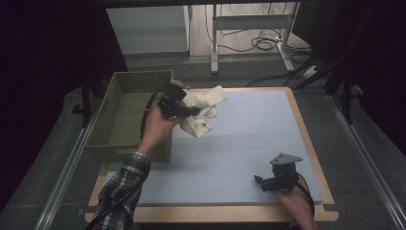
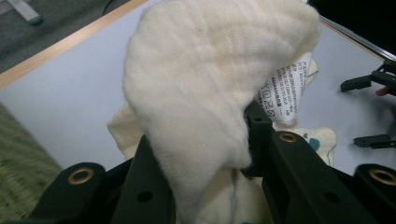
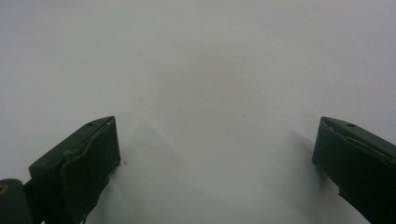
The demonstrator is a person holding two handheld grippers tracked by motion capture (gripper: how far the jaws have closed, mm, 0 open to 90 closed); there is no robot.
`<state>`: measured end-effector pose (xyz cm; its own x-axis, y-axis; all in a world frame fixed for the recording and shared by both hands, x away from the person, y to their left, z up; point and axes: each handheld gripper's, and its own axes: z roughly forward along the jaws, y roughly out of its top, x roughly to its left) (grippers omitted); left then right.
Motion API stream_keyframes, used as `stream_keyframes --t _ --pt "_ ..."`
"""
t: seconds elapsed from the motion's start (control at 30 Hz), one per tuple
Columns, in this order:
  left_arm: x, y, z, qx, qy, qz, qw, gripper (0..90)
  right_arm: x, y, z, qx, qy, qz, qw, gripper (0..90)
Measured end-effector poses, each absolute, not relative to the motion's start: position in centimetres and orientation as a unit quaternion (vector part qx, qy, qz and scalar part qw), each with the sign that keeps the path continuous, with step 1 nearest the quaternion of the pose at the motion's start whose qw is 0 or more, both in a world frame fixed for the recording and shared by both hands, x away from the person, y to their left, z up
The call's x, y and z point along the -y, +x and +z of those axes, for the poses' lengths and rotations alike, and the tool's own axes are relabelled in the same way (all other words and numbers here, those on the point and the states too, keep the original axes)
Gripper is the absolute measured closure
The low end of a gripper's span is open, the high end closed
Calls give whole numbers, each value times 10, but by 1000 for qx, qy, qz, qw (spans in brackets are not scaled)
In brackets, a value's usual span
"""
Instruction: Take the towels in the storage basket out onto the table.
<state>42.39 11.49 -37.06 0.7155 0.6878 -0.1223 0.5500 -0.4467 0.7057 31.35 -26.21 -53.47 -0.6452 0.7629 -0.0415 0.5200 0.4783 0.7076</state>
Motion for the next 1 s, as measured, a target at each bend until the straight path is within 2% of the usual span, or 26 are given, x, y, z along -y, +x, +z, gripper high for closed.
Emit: stream_keyframes --t 0.23,1.0 --pt "-87 418 -391 -348 854 89 377 702 262 313 -535 -841 382 340 178 8" --pt "-31 404 -464 -311 883 88 341 681 262 313 -535 -841 382 339 178 8"
